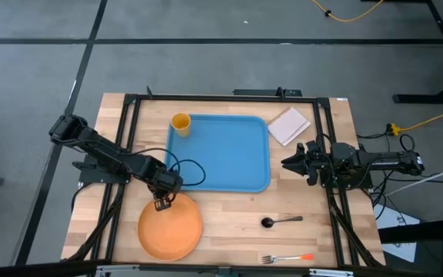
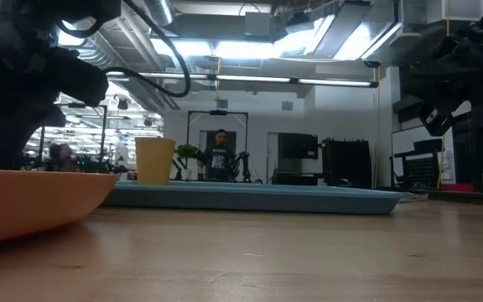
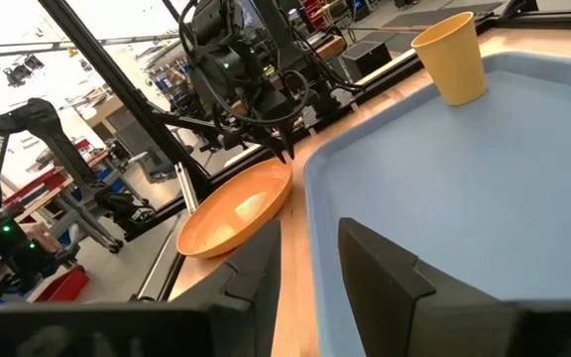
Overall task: Pick and place plate/cup/fork/spoon on tray
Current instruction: Put the orange plate to the bottom right of the orange cup on the blue tray
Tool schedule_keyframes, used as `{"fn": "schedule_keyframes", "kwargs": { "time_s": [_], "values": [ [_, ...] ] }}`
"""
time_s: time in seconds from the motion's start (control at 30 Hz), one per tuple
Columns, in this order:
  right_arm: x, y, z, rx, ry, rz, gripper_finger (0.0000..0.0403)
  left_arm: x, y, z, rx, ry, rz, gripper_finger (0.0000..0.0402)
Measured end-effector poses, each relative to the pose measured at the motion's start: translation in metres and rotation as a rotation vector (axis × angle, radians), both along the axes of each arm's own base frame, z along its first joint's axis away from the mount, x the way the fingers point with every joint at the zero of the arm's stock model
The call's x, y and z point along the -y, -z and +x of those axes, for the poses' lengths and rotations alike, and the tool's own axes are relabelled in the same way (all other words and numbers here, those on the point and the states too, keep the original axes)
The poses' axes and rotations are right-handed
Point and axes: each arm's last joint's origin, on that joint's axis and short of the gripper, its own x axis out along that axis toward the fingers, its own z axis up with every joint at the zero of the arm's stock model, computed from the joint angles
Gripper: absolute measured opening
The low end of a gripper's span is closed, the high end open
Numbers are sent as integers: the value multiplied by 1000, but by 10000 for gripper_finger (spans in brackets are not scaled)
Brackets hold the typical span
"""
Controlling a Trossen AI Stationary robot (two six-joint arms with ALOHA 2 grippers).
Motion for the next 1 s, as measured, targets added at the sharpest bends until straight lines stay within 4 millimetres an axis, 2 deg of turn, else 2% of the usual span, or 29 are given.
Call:
{"fn": "schedule_keyframes", "kwargs": {
  "time_s": [0.33,0.77,1.0],
  "values": [
    [0,0,0,0,0,-5,110,2,-2,9,98,-4,-14,64],
    [0,0,0,2,-1,-31,110,-1,-2,10,138,-39,108,64],
    [0,0,0,3,-2,-48,110,-1,-2,10,140,-42,113,64]
  ]
}}
